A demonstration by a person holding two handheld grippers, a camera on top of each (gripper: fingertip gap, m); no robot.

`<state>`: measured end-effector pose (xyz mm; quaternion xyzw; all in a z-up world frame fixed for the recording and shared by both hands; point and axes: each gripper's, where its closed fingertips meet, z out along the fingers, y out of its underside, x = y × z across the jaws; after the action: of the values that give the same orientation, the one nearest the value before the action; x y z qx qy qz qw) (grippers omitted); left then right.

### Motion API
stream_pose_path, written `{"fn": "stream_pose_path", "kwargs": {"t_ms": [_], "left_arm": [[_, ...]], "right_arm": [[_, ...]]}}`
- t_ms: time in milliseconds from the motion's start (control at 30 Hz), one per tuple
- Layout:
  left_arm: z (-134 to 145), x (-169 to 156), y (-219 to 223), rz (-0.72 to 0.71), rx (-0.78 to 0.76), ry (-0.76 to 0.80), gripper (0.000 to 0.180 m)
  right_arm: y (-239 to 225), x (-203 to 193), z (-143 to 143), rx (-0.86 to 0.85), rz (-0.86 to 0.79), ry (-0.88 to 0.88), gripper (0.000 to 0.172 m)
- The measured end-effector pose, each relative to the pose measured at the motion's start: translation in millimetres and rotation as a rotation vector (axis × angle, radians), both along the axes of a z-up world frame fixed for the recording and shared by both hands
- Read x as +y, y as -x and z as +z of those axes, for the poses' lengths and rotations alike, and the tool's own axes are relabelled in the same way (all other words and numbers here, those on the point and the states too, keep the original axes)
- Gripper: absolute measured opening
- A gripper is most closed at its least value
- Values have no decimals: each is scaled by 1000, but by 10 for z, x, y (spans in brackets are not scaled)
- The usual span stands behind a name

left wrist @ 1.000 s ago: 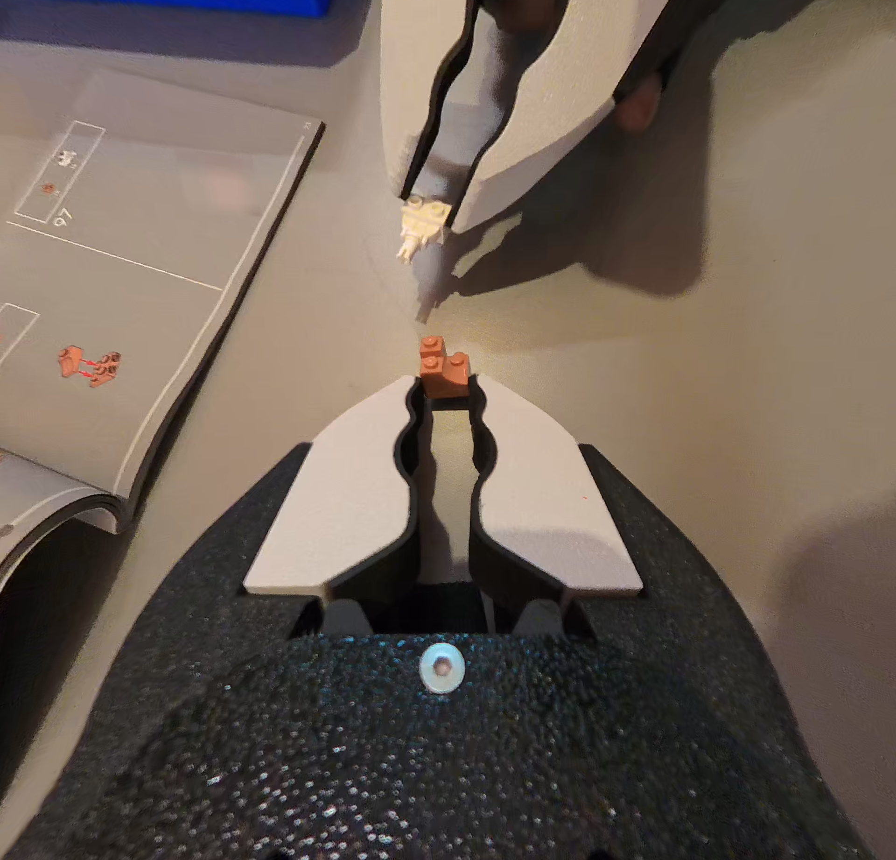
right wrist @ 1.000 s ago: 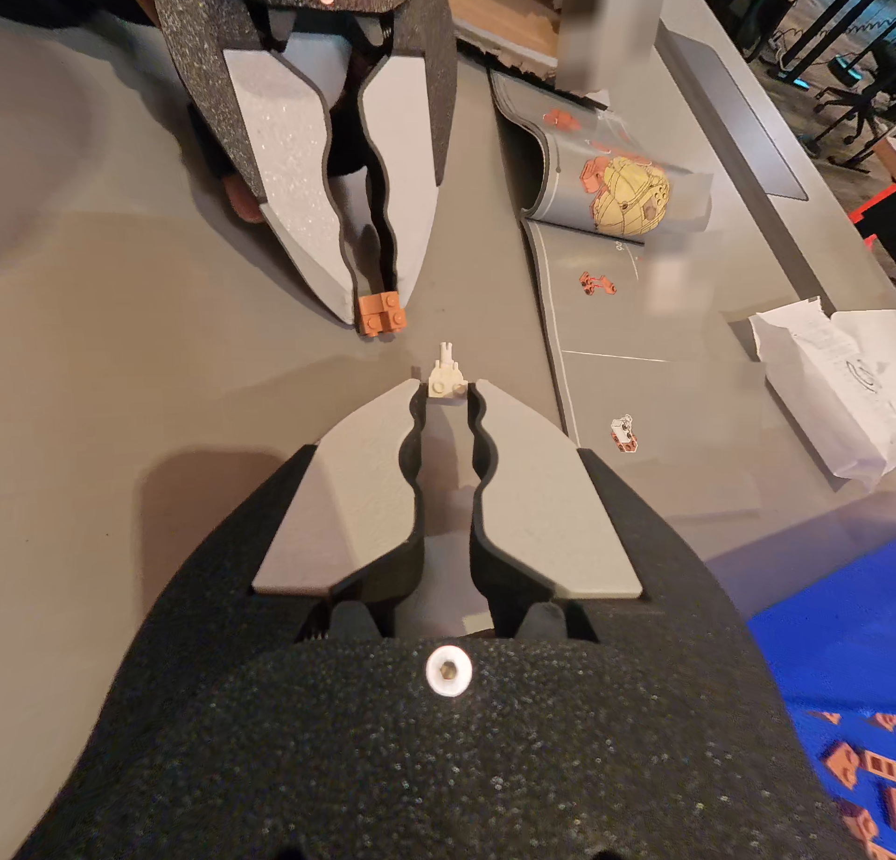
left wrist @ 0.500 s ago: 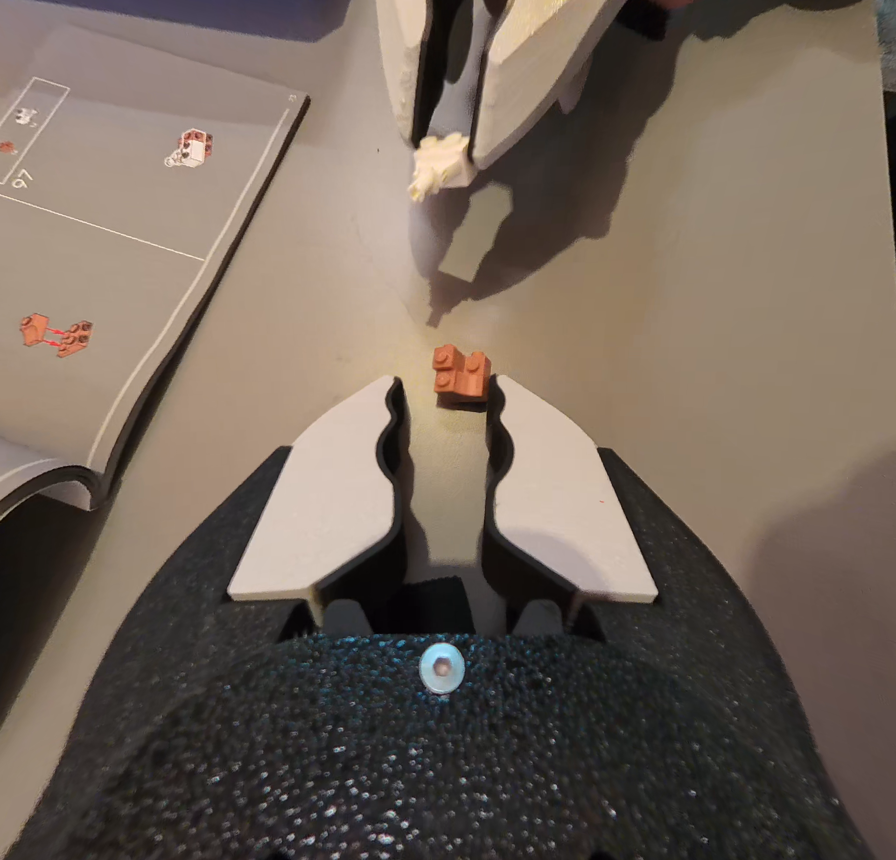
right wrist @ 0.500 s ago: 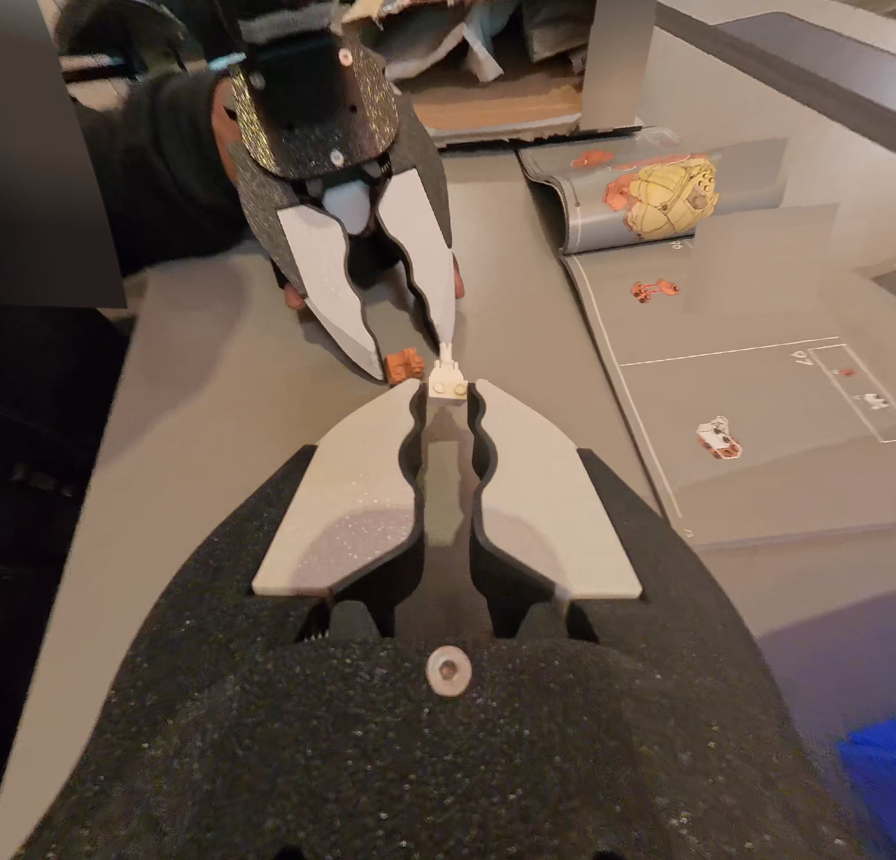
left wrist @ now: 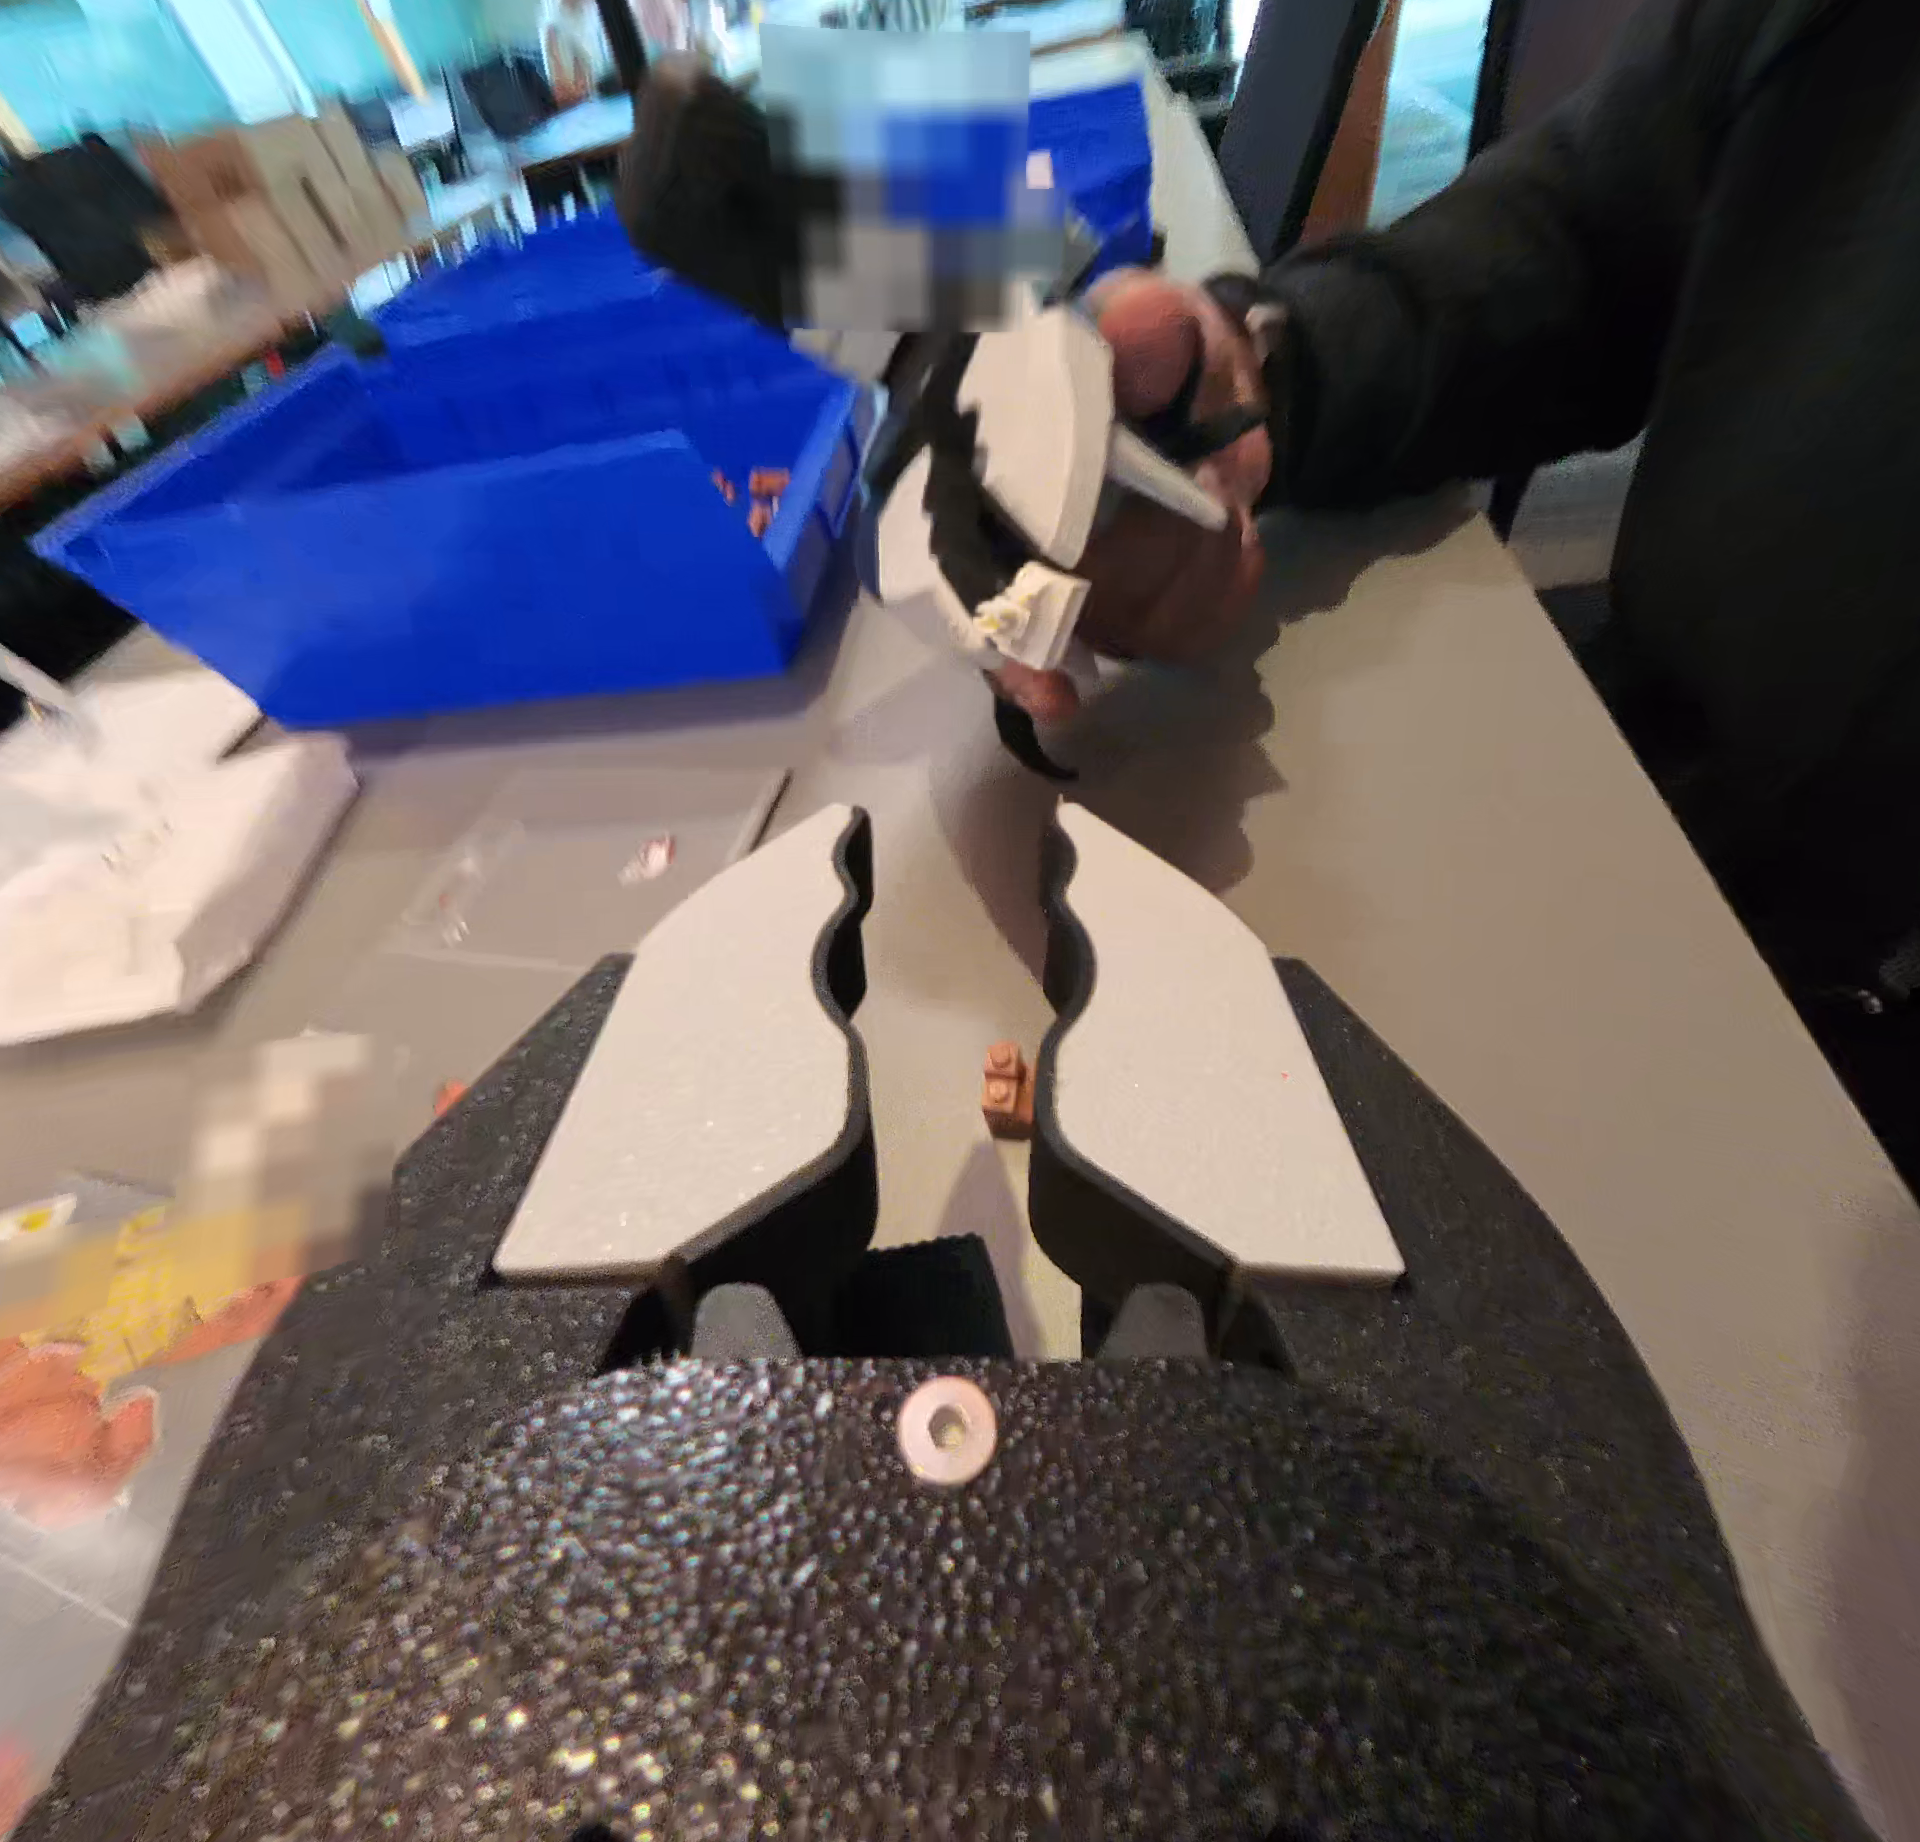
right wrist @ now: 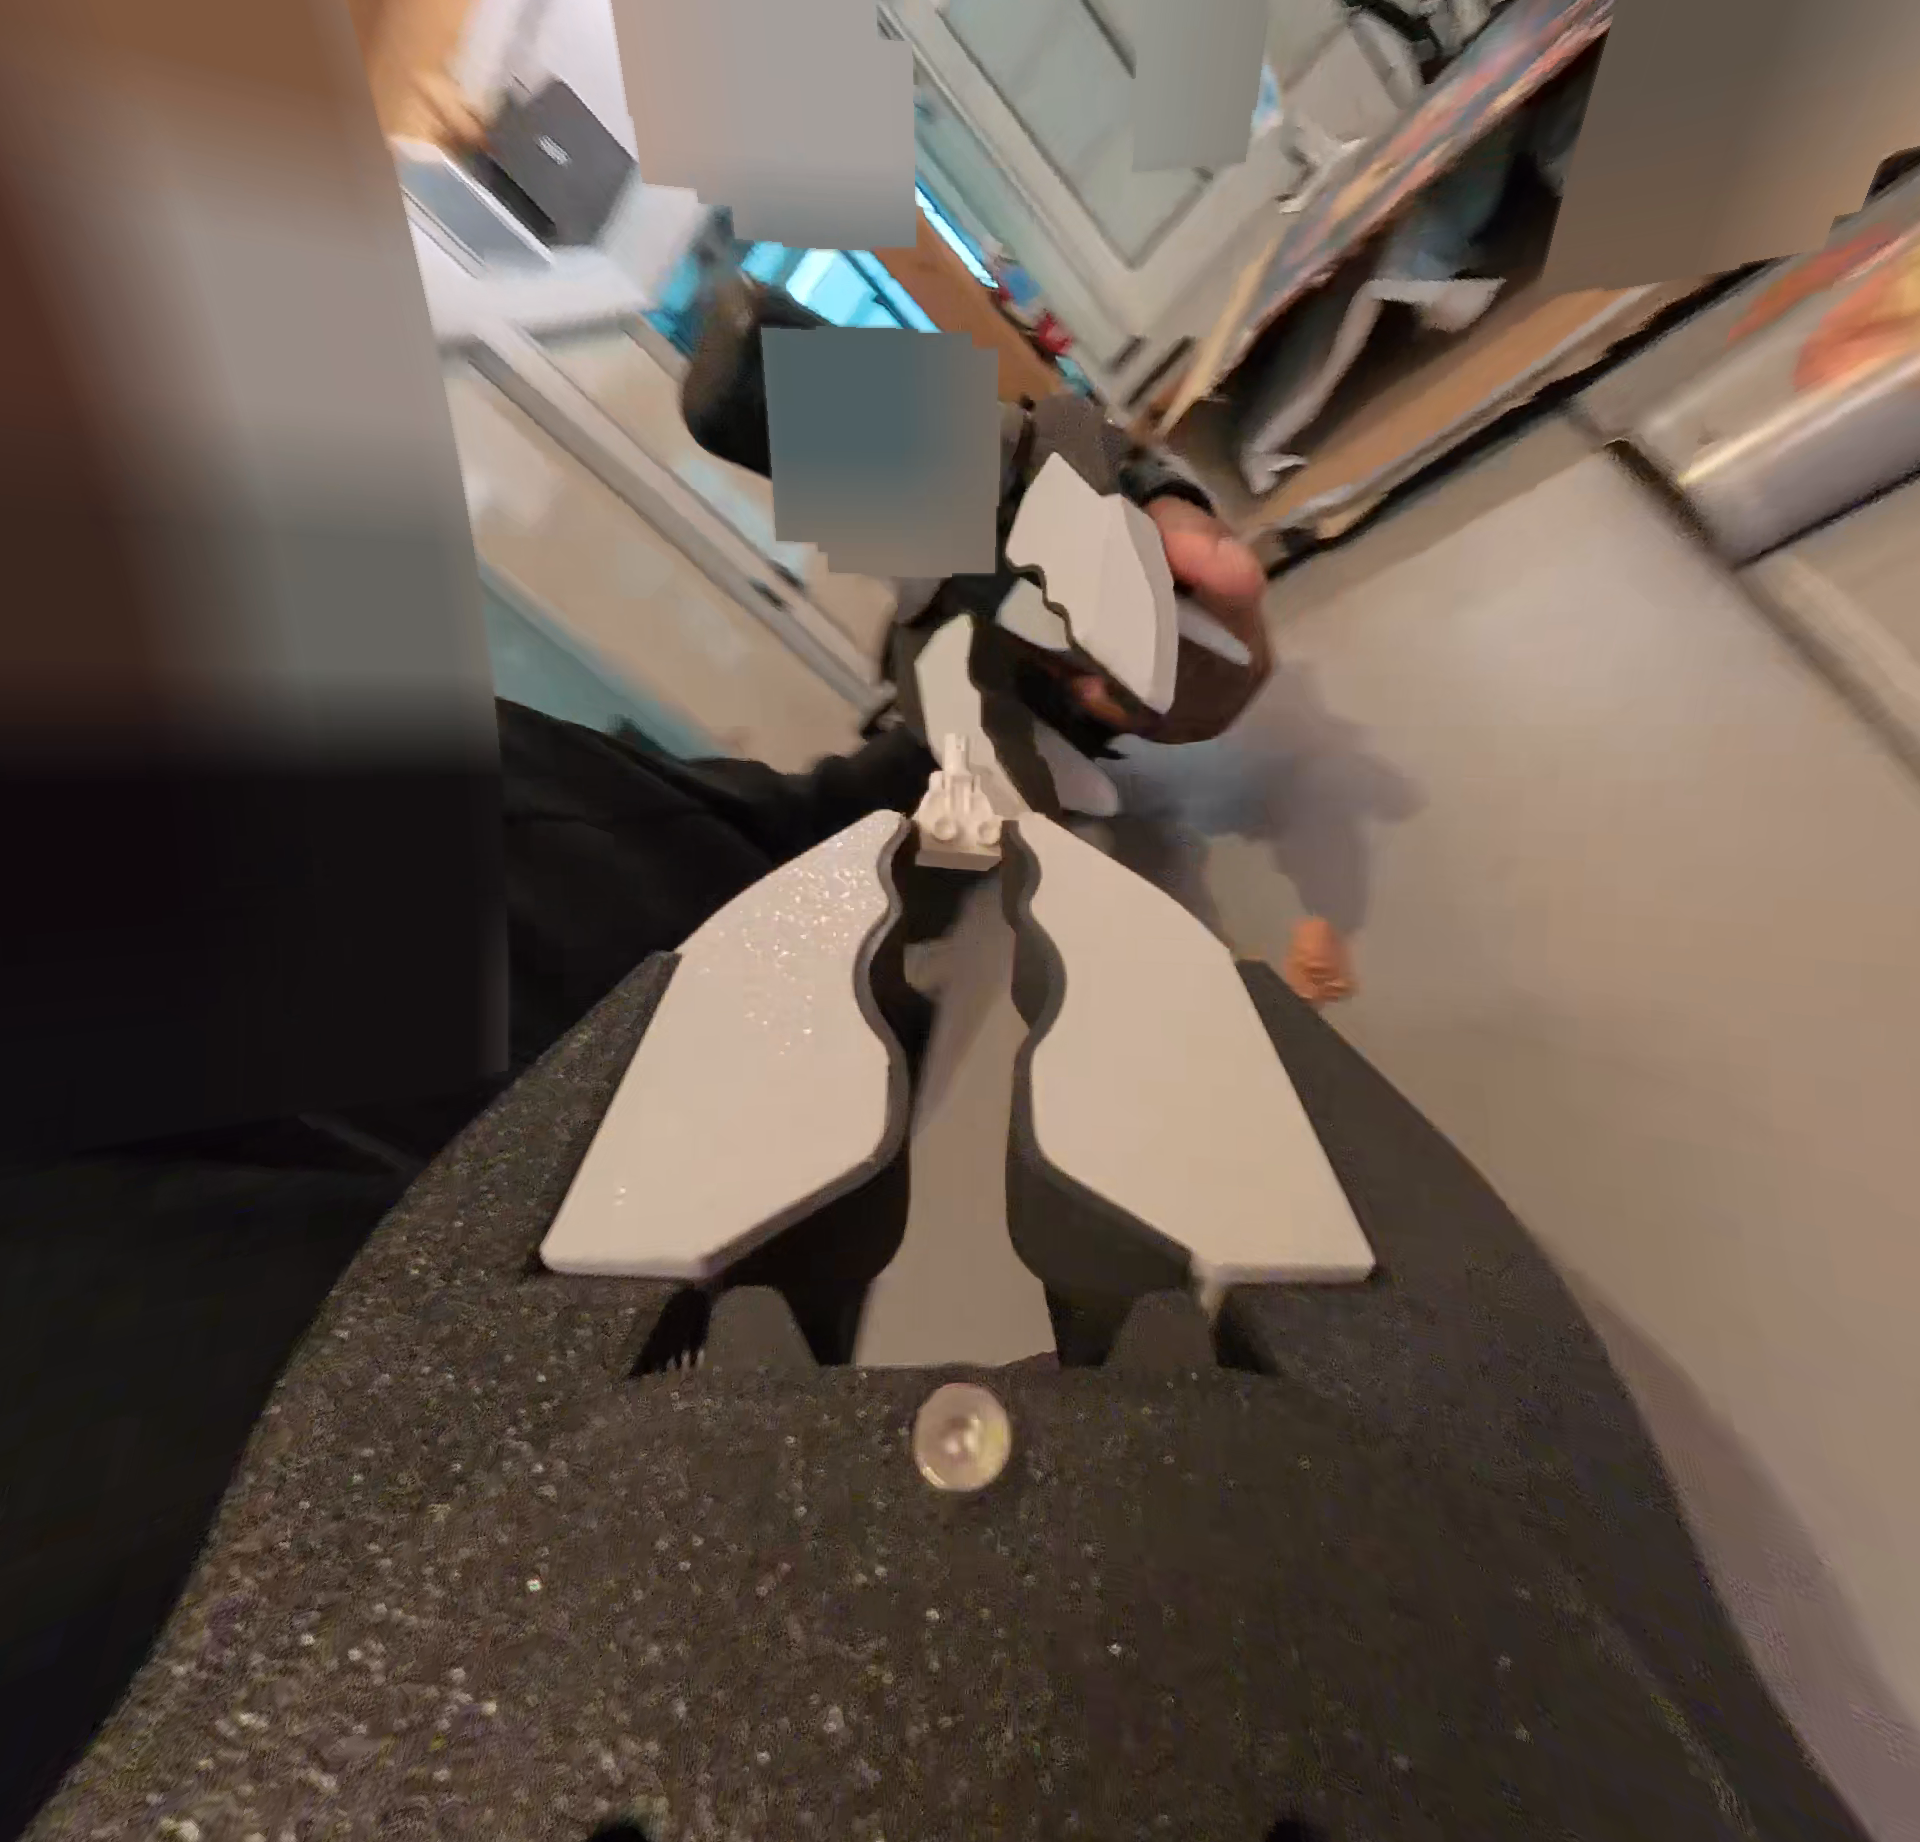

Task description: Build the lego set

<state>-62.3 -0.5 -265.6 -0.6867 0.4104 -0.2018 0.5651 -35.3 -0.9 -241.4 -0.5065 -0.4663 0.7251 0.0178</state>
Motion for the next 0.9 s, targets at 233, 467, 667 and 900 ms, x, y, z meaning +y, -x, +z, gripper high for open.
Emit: {"fn": "stream_pose_path", "kwargs": {"t_ms": [233,467,667,900], "left_arm": [[149,-128,-126,-96,-28,-131,24],[85,-138,-176,-108,1,-131,21],[36,-147,-177,-108,21,-115,19],[-5,-76,-150,-56,-25,-11,28]], "right_arm": [[57,-67,-96,-81,56,176,15],[67,-141,-178,-109,84,157,15],[70,-157,-209,-88,65,51,15],[91,7,-327,-16,-93,-363,15]]}}
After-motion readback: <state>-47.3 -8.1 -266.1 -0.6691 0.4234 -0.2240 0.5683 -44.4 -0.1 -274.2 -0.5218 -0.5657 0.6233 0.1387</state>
